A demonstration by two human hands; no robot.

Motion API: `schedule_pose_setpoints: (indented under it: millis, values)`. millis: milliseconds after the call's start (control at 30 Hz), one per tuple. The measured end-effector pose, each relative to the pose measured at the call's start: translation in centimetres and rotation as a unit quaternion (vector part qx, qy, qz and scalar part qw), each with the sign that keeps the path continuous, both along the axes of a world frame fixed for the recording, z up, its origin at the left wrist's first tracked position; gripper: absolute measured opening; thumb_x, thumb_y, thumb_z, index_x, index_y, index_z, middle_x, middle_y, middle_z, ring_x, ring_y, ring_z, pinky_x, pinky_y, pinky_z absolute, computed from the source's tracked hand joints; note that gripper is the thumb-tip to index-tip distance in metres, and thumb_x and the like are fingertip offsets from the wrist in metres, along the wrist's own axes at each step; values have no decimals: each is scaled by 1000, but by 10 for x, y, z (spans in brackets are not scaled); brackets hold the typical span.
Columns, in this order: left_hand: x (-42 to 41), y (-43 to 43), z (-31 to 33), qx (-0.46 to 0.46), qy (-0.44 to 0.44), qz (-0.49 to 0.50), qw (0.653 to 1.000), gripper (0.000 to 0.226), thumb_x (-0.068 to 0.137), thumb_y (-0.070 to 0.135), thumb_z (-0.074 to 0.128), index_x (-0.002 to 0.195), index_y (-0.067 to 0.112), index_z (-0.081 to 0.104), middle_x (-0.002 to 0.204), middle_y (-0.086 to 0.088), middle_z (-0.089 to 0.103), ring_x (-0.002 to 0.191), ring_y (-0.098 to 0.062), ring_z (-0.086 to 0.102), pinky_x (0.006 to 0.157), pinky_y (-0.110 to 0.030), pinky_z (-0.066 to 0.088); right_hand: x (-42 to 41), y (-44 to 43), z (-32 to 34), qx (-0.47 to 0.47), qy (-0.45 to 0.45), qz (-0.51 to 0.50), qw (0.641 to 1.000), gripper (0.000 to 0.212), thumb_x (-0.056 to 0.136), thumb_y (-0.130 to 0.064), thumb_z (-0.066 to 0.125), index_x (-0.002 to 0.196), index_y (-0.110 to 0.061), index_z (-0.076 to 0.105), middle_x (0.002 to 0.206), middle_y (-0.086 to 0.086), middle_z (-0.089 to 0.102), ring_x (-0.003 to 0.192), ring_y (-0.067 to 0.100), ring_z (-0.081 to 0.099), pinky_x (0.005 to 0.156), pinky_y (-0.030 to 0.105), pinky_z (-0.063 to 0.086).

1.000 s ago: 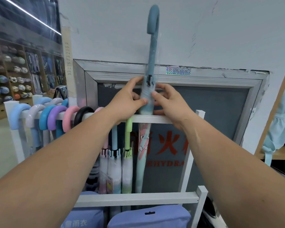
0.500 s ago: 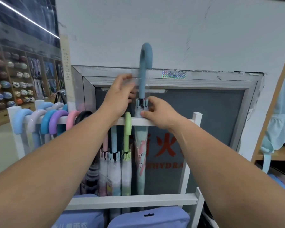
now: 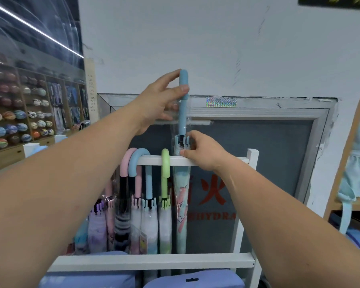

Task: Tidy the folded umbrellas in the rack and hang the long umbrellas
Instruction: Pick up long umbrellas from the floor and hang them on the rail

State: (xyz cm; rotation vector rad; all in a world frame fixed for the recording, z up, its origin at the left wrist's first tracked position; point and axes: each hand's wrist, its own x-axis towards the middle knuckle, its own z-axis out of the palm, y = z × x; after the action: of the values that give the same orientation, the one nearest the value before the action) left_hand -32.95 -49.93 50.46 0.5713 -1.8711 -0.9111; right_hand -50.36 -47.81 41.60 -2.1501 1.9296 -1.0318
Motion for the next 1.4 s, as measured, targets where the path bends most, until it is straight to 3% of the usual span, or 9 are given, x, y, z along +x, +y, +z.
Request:
schedule_pose_setpoints:
  millis: [167, 267, 433, 567, 700, 800, 967, 1233, 1400]
  values:
    - [4, 2, 6, 12, 1, -3, 1000, 65, 74, 45, 77, 135, 42, 55, 102, 5, 73, 91, -24, 69, 88, -45, 56, 1, 7, 2, 7, 11, 4, 1000, 58, 91, -40, 66, 142, -23, 45, 130, -1, 60, 117, 22, 58, 99, 39, 47]
    - [3, 2, 2, 13, 12, 2, 1000, 57, 68, 39, 82, 120, 37, 61, 91, 2, 73, 81, -23, 68, 84, -48, 58, 0, 10, 5, 15, -4, 22, 1000, 53, 89, -36, 69, 138, -22, 53, 126, 0, 63, 114, 21, 60, 98, 36, 48]
    - [-1, 2, -18, 2, -10, 23, 1000, 52, 63, 36, 85, 109, 35, 62, 78, 7, 70, 69, -16, 63, 75, -39, 52, -8, 23, 17, -40, -134, 63, 988, 38, 92, -15, 65, 130, -11, 62, 111, 2, 72, 98, 14, 67, 97, 36, 53]
    - [2, 1, -34, 3, -83, 19, 996, 70, 52, 44, 88, 116, 33, 61, 88, -3, 74, 83, -21, 69, 75, -43, 55, -10, 41, 25, -77, -245, 93, 962, 24, 101, -32, 55, 121, -23, 64, 110, 1, 72, 98, 20, 68, 90, 42, 55]
    - [2, 3, -53, 4, -147, 7, 989, 66, 62, 19, 93, 118, 15, 59, 86, -15, 72, 77, -29, 66, 78, -41, 53, -10, 48, 23, -35, -194, 149, 969, 29, 100, -33, 57, 128, -27, 64, 111, -12, 71, 105, 3, 66, 85, 20, 53]
    - [5, 1, -65, -1, -209, 19, 978, 59, 56, 34, 94, 105, 34, 62, 91, -17, 77, 95, -41, 72, 100, -56, 52, -14, 46, 13, -7, -179, 147, 973, 35, 96, -29, 65, 130, -23, 62, 112, -10, 72, 103, -1, 67, 91, 17, 51]
    - [3, 2, -72, -12, -264, 26, 964, 67, 49, 43, 93, 103, 24, 60, 95, -15, 77, 98, -41, 71, 95, -62, 52, -22, 45, 5, 29, -160, 155, 974, 38, 94, -26, 68, 130, -18, 62, 120, -8, 70, 106, -10, 63, 81, 1, 45]
    - [8, 4, -77, -97, -373, 106, 917, 74, 44, 70, 84, 105, 36, 59, 110, 11, 68, 105, -12, 65, 95, -44, 54, -17, 41, -1, 47, -84, 149, 984, 47, 87, -20, 77, 131, -14, 60, 122, -2, 69, 113, 8, 66, 103, 27, 50]
    - [18, 12, -67, -177, -443, 142, 868, 88, 65, 60, 87, 140, 26, 57, 137, 5, 62, 125, -16, 57, 101, -31, 46, -11, 41, 1, 41, -34, 128, 990, 44, 87, -30, 76, 127, -20, 60, 124, -5, 66, 118, 9, 60, 107, 32, 45]
